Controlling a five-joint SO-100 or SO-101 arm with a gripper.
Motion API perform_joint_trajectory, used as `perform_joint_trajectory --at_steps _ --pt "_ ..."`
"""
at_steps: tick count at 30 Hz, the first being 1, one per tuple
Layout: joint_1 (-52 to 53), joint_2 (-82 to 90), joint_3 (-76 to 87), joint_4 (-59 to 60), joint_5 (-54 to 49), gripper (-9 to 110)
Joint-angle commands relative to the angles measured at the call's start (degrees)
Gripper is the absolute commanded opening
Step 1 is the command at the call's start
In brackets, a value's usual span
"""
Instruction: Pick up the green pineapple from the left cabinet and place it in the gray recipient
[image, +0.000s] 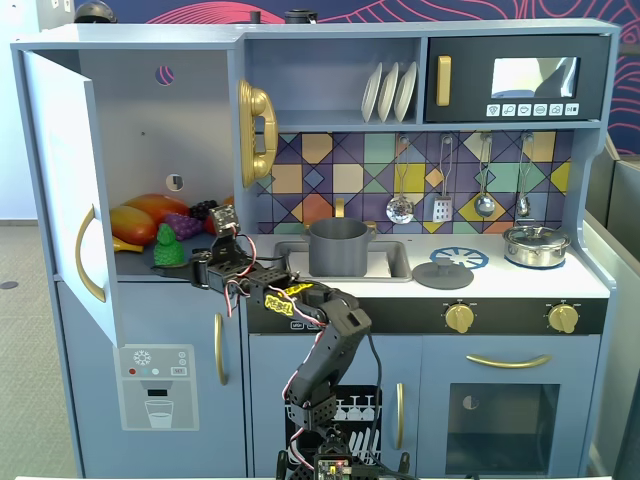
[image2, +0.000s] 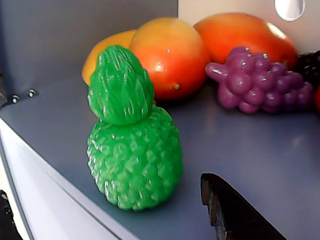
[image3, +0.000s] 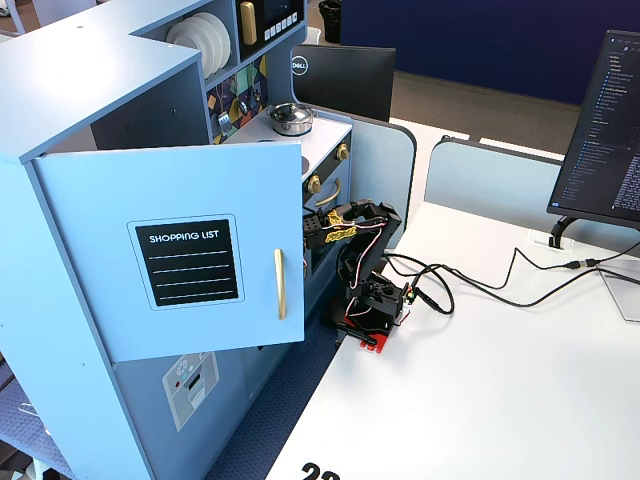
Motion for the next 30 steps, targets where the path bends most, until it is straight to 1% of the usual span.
perform_joint_trajectory --at_steps 1,16,19,20,21,22,24,25,27,30 --pt "-0.88 -2.72 -7.29 -2.20 0.62 43" --pt "-1.05 -15.82 -19.60 -2.46 0.35 42" --pt "-1.41 -17.75 -21.97 -2.55 0.26 40" --pt "-1.58 -18.11 -22.50 -2.46 0.09 38" --pt "-1.93 -18.28 -22.76 -2.46 -0.26 34" --pt "-2.29 -18.28 -22.85 -2.11 -1.23 26" --pt "-2.99 -17.58 -22.32 -1.32 -2.90 5" --pt "-3.43 -16.96 -22.06 -1.76 -2.64 0" --pt "-4.31 -14.59 -21.36 -1.76 -1.76 0" --pt "-6.06 -7.21 -18.90 4.39 -3.16 0"
